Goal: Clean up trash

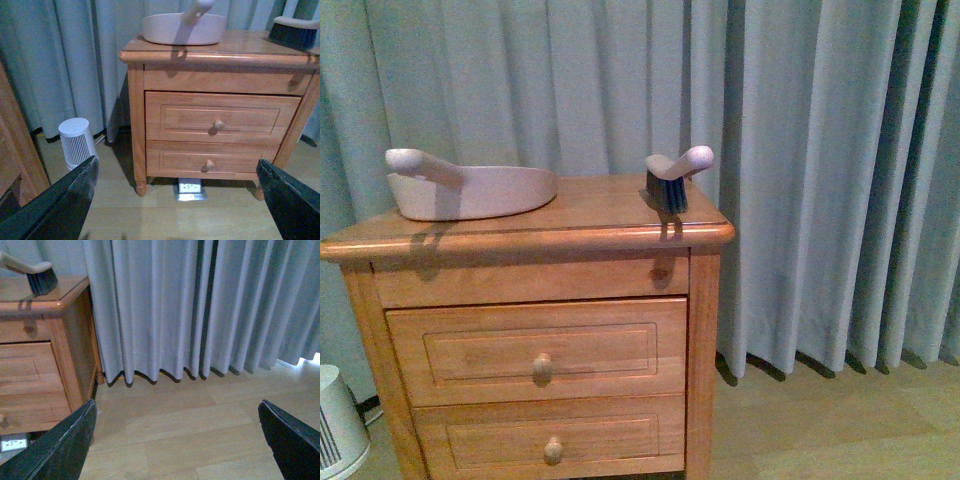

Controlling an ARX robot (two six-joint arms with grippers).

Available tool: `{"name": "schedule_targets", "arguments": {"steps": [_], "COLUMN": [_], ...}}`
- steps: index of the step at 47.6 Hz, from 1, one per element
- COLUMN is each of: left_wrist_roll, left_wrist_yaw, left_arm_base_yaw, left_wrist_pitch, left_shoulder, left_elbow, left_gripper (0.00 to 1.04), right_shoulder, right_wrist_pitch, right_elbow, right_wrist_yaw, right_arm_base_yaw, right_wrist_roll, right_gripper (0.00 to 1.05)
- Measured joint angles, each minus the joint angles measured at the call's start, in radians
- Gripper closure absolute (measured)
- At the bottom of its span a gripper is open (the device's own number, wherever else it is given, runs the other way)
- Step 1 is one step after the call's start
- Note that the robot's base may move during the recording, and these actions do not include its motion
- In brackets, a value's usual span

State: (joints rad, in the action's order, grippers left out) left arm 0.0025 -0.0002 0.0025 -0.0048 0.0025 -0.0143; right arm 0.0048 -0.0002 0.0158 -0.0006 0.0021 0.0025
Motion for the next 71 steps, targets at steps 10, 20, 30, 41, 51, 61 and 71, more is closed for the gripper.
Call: {"name": "schedule_targets", "arguments": {"steps": [10,20,30,41,51,61,71], "left_wrist_roll": [0.000,0.000,0.000,0.000,0.000,-0.016,0.038], "left_wrist_yaw": [0.000,0.000,0.000,0.000,0.000,-0.185,-0.214], "left_arm_base_yaw": [0.000,0.000,0.000,0.000,0.000,-0.043,-0.144], "left_wrist_pitch": [0.000,0.000,0.000,0.000,0.000,-0.065,-0.111], "left_shoulder": [0.000,0.000,0.000,-0.001,-0.001,0.112,0.799], "left_elbow": [0.000,0.000,0.000,0.000,0.000,-0.056,-0.597], "left_gripper": [0.08,0.08,0.08,0.08,0.08,0.08,0.08], "right_shoulder": [0.000,0.000,0.000,0.000,0.000,0.000,0.000], "right_wrist_pitch": [0.000,0.000,0.000,0.000,0.000,0.000,0.000], "right_elbow": [0.000,0.000,0.000,0.000,0.000,0.000,0.000], "right_wrist_yaw": [0.000,0.000,0.000,0.000,0.000,0.001,0.000], "right_arm_base_yaw": [0.000,0.000,0.000,0.000,0.000,0.000,0.000], "right_wrist_roll": [0.000,0.000,0.000,0.000,0.000,0.000,0.000], "right_gripper": [0.07,0.07,0.07,0.07,0.07,0.07,0.07]}}
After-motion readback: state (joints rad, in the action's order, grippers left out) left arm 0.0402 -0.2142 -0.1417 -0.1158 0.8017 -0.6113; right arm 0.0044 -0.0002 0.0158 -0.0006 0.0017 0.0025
